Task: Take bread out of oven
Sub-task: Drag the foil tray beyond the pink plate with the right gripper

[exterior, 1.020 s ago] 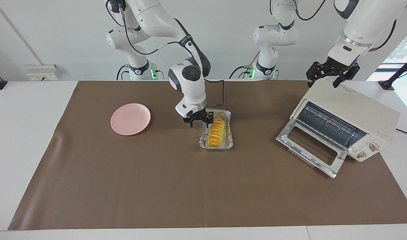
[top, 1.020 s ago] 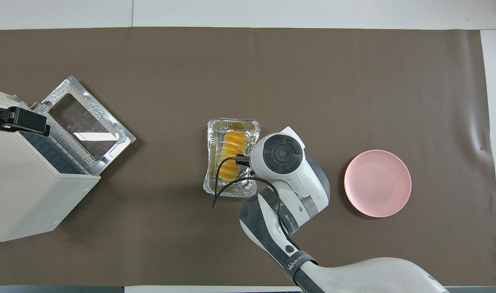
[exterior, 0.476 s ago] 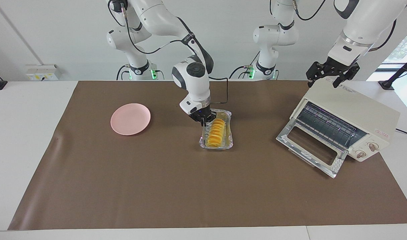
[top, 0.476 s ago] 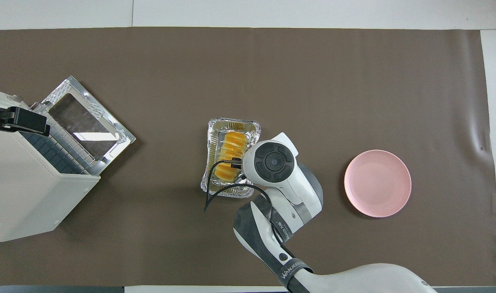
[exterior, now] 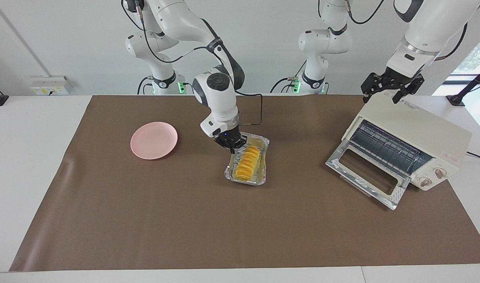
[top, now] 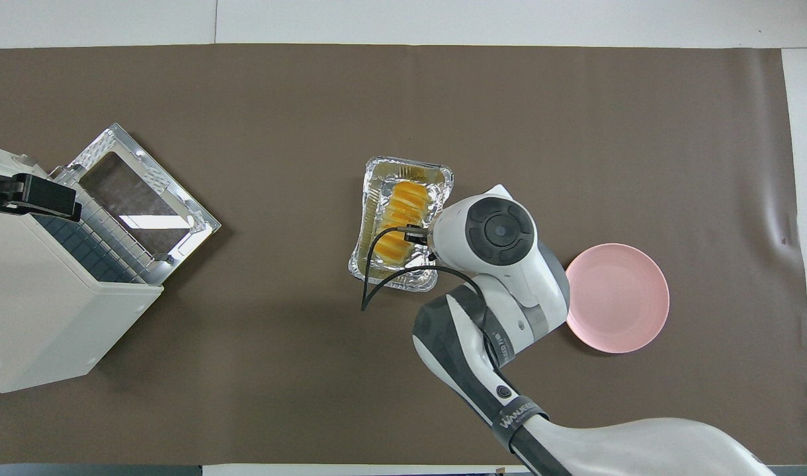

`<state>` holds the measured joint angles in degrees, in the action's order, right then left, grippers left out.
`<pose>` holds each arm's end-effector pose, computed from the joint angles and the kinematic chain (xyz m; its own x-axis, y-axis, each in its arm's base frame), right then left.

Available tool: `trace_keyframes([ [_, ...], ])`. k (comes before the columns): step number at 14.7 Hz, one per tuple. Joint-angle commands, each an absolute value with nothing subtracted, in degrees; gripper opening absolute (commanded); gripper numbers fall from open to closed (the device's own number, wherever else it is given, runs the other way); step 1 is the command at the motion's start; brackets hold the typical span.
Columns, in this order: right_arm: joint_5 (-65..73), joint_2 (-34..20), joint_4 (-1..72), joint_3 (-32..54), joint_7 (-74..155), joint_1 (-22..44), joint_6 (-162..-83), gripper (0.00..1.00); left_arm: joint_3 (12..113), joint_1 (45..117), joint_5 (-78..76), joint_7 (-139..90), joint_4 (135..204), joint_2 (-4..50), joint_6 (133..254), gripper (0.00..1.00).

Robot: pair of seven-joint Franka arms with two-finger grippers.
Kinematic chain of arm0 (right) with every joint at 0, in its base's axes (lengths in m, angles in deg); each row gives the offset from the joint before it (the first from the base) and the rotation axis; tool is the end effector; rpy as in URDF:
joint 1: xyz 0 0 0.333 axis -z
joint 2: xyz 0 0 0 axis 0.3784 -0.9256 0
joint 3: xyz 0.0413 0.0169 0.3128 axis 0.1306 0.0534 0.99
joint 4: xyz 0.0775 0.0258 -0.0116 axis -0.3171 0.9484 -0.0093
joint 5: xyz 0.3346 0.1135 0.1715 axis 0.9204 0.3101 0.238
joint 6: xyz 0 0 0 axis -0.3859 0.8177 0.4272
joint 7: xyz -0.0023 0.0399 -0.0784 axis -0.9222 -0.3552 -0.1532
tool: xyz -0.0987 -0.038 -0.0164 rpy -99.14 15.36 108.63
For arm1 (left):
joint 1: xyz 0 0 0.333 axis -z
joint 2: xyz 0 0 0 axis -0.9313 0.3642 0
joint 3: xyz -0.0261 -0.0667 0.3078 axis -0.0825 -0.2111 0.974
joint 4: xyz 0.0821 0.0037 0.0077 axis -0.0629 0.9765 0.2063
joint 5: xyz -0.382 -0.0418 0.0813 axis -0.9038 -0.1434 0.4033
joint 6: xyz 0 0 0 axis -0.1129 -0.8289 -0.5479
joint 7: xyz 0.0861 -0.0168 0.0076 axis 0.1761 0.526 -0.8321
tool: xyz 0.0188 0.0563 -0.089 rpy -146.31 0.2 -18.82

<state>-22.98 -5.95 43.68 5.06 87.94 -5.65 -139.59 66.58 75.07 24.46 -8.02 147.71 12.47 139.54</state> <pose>0.5401 0.3018 0.3680 0.9731 -0.2183 0.0736 -0.2073 -0.9691 -0.1335 0.5389 -0.0492 0.6420 0.9922 -0.1155 -0.0459 -0.1162 -0.9932 -0.0112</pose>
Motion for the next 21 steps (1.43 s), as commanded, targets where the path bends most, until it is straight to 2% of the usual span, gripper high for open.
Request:
trace_keyframes([
  [1, -22.2, -4.2, 38.1, 5.7, 78.6, 1.6, -132.2, 0.0, 66.3, 74.6, 24.5, -7.7, 148.0, 12.3, 139.2, 1.0],
  [6, -14.1, -5.6, 29.5, 5.6, 55.1, 17.3, -127.4, 0.0, 66.3, 74.6, 24.5, -7.7, 148.0, 12.3, 139.2, 1.0],
  [9, -13.6, -6.7, 28.8, 5.5, 48.5, 23.7, -128.5, 0.0, 66.4, 74.6, 24.5, -7.7, 148.0, 12.3, 139.2, 1.0],
  [12, -13.5, -10.0, 27.9, 5.5, 44.3, 29.2, -128.3, 0.0, 66.3, 74.6, 24.5, -7.7, 148.0, 12.3, 139.3, 1.0],
  [14, -13.8, -13.2, 26.3, 5.5, 41.0, 29.7, -128.5, 0.0, 66.3, 74.6, 24.5, -7.7, 148.0, 12.3, 139.2, 1.0],
  [16, -13.9, -14.7, 28.0, 5.4, 39.0, 29.6, -130.0, 0.0, 66.3, 74.6, 24.5, -7.7, 148.0, 12.3, 139.2, 1.0],
  [21, -13.9, -13.5, 34.0, 5.5, 38.5, 29.4, -131.3, 0.0, 66.3, 74.6, 24.5, -7.7, 148.0, 12.3, 139.2, 1.0],
])
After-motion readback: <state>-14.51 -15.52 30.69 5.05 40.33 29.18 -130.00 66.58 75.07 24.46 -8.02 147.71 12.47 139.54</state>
